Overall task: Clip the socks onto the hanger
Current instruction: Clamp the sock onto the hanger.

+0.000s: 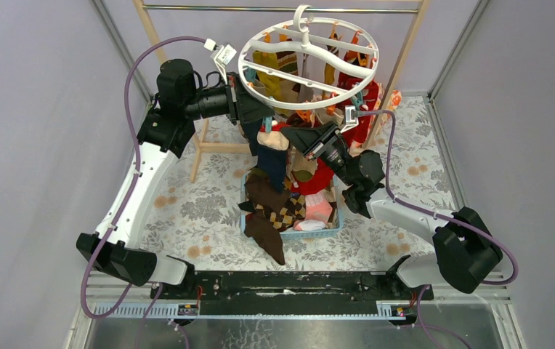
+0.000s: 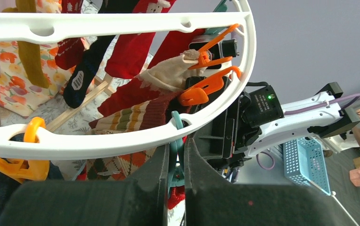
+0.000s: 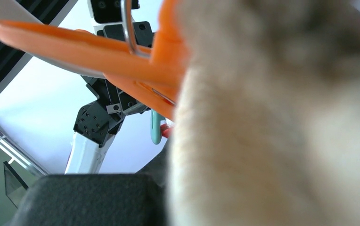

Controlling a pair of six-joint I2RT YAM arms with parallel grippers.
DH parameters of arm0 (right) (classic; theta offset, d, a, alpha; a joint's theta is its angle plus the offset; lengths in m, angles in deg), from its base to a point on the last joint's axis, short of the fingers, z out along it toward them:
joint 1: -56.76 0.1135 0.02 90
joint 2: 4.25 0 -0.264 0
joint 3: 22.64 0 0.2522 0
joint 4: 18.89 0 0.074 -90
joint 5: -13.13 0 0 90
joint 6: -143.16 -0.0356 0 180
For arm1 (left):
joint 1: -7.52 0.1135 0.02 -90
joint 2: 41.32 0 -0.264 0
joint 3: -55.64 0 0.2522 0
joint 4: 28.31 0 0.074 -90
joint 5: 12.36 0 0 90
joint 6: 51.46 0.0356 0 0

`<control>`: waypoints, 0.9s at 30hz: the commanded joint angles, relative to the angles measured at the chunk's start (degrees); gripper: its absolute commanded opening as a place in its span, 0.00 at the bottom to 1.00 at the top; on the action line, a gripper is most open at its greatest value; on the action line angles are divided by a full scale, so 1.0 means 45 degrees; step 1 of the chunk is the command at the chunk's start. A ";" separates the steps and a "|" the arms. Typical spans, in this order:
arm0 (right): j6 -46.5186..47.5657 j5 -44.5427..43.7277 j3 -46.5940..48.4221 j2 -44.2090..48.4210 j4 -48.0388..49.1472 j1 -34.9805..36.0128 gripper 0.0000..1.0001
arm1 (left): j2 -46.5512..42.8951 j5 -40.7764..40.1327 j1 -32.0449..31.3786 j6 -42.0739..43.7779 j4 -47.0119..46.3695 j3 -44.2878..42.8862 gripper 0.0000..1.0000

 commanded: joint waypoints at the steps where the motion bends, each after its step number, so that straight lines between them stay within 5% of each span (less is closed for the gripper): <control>1: -0.0142 0.0190 0.0681 0.0125 0.1139 -0.0134 0.00 | -0.0262 0.1007 -0.0067 0.1010 -0.0345 -0.0203 0.02; 11: -0.0323 0.0606 0.1270 -0.0100 0.0997 -0.0120 0.00 | -0.0250 0.0749 -0.0066 0.1469 -0.0199 -0.0191 0.14; 24: 0.0040 0.0723 0.1855 -0.0060 0.0080 -0.0125 0.00 | -0.0351 0.0307 -0.0067 0.1539 -0.0028 -0.0337 0.49; 27: 0.0034 0.0718 0.1930 -0.0041 -0.0214 -0.0117 0.14 | -0.0450 0.0121 -0.0067 0.1804 0.0293 -0.0404 0.59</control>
